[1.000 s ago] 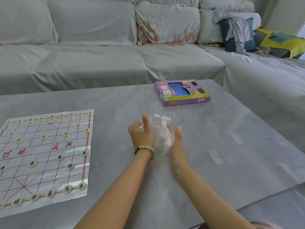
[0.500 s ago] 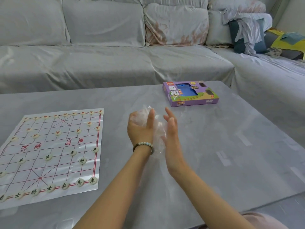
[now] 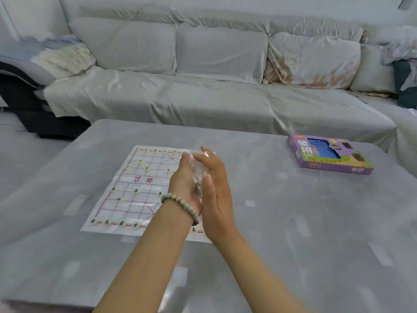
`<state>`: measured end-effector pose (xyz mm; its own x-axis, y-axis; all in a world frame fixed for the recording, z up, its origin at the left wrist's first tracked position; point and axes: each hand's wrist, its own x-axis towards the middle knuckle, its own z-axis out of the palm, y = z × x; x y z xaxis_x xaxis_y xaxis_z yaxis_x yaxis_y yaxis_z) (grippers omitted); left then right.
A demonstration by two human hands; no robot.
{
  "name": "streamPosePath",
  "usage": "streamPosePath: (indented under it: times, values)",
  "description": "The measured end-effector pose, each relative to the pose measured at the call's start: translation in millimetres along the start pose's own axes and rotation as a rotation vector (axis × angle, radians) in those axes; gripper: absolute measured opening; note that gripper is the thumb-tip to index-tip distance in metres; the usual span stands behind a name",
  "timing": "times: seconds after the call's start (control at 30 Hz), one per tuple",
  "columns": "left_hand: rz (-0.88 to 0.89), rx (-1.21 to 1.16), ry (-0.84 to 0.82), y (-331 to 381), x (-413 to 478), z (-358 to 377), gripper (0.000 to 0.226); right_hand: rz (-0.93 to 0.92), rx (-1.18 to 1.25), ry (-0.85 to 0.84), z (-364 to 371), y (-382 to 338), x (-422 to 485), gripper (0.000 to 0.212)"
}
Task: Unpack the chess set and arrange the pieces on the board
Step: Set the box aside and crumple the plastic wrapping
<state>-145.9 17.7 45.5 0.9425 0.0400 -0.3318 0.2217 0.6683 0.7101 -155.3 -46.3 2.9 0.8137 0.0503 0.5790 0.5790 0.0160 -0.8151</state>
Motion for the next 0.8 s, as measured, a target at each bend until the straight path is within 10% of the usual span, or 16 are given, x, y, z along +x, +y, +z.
streamPosePath:
  times: [0.13,0.3,0.47,0.8]
  values:
    - [0.193,0.032,-0.004,32,-29,-36,0.043,-0.134,-0.02,0.045,63,-20,9,0.046]
    - [0.428,0.095,0.074,64,-54,-85,0.066,0.219,0.23,0.022,139,-39,23,0.048]
    - [0.634,0.129,0.377,107,-54,-135,0.074,0.052,-0.002,-0.197,207,-35,9,0.049]
    - [0.881,0.344,1.095,136,-80,-318,0.065,0.411,0.162,-0.693,300,-20,-34,0.053]
